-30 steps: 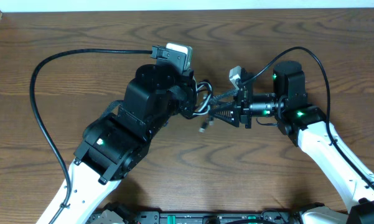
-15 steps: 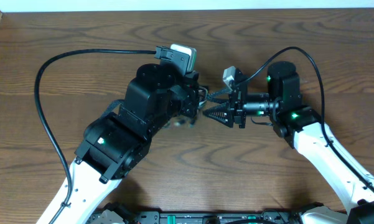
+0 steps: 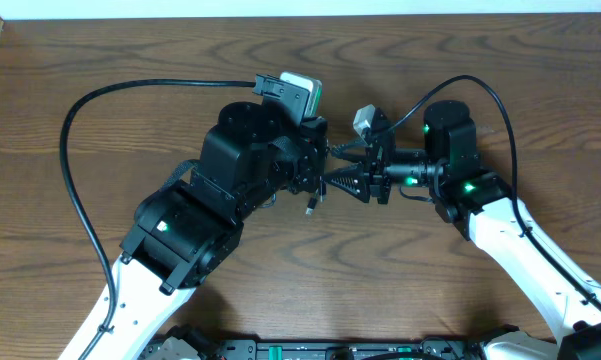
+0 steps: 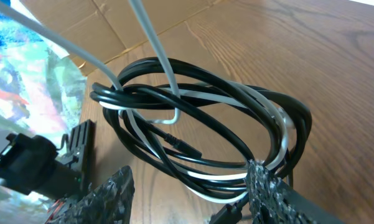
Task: Untangle cables
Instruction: 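Pull the grippers apart to stretch the cables between them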
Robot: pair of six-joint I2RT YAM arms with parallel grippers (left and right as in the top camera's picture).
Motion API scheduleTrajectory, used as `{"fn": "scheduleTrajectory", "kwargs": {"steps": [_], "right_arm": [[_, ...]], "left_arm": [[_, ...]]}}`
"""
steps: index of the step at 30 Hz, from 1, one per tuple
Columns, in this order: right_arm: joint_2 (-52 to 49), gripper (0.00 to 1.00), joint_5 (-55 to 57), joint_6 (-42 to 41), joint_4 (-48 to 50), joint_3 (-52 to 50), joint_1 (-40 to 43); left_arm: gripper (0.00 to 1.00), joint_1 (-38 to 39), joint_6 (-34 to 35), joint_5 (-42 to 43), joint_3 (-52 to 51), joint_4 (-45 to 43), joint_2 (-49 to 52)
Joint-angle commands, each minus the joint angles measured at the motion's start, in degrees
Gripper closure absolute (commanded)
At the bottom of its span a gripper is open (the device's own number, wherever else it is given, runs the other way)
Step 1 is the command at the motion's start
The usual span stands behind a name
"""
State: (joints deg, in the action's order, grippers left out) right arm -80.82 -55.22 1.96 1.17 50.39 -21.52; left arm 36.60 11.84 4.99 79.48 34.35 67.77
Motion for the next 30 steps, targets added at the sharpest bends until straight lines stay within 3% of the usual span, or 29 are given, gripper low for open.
{"fn": "scheduleTrajectory", "kwargs": {"steps": [1,11,12,13,14,24,30], "right_arm": [[-1.53,0.45,1.75,0.59,0.96,-0.15,-1.09],[-6.38,0.48,4.52,-3.91,9.62,-0.15,-3.34],[-6.6,0.55,4.52,-4.79,10.47,-0.15,-3.34],[-6.88,0.73,4.55,-5.11,11.21,-0.15,-3.34],[-6.95,0.99,4.57,-5.14,11.61,-0.15,-3.34],[-6.95,0.99,7.37,-8.44,8.48,-0.15,-0.68],[-6.95,0.99,27.39,-14.45,-3.76,-0.15,2.38]], "left_arm": [[0.92,0.13,0.98,1.92,0.52,-0.81,0.04],[0.92,0.13,0.98,2.16,0.52,-0.52,0.07],[0.92,0.15,0.98,2.16,0.52,-0.37,0.07],[0.92,0.15,0.96,2.14,0.52,-0.33,0.07],[0.92,0.13,0.96,2.12,0.52,-0.26,0.07],[0.92,0.13,0.87,1.09,0.52,-0.13,0.07],[0.92,0.09,0.68,-4.72,0.52,0.7,0.0]]}}
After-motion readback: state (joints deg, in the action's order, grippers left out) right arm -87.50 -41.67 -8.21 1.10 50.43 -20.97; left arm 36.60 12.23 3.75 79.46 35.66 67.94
